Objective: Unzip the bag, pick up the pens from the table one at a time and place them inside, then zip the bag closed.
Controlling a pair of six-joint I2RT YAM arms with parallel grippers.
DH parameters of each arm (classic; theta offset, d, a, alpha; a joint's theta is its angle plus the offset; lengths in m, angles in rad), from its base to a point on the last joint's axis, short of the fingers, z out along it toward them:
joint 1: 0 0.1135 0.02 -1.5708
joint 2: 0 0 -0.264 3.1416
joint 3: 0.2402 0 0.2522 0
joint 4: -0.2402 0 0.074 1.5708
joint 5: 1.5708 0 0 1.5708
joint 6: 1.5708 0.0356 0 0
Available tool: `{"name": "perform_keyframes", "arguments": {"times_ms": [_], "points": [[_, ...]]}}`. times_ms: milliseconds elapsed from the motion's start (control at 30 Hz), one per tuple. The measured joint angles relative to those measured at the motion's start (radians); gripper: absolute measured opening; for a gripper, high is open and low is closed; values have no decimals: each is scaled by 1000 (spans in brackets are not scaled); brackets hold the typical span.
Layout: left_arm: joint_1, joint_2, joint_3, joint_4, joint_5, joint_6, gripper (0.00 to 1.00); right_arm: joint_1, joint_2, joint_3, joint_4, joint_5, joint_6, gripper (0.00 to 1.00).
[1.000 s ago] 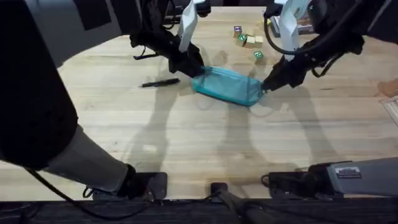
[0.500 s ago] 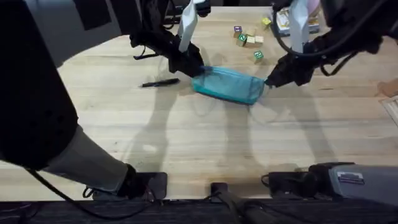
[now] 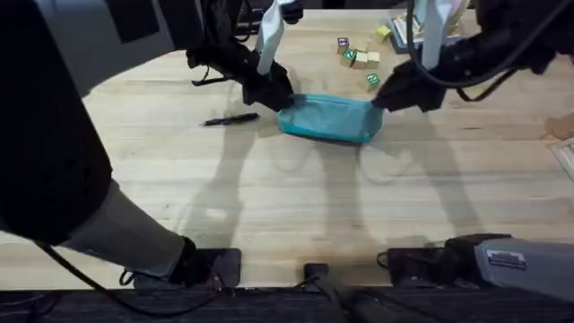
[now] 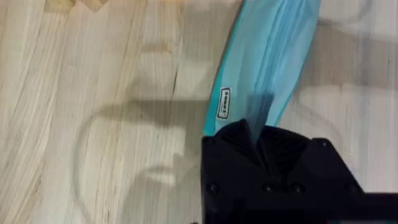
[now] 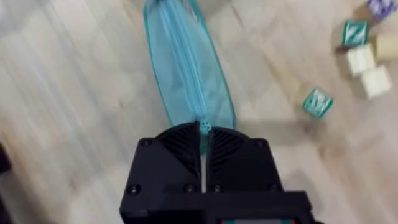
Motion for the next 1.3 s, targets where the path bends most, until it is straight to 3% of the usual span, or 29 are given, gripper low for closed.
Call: {"name": "perform_keyframes", "arguments": {"times_ms": [167,200,367,500,667,900,1100,1133,1300], "points": [[9,0,0,0,-10,0,42,87,2,0,128,-10,51,34],[15,0,0,-1,-16,0,42,150,23,0,215,-11,93,34],[19,0,0,0,-20,0,42,283,125,0,380,-10,200,34],[19,0,0,-1,-21,0,42,352,185,0,510,-21,276,34],[20,0,1,-8,-23,4,42,400,231,0,614,-17,349,34],[21,0,1,-7,-20,4,42,398,229,0,607,-14,386,45],[17,0,1,-2,-18,6,42,352,140,0,526,-53,396,875],[16,0,1,-2,-18,6,42,344,117,0,506,-62,392,964],[16,0,1,-1,-18,4,42,272,-13,6,361,-92,365,996]]}}
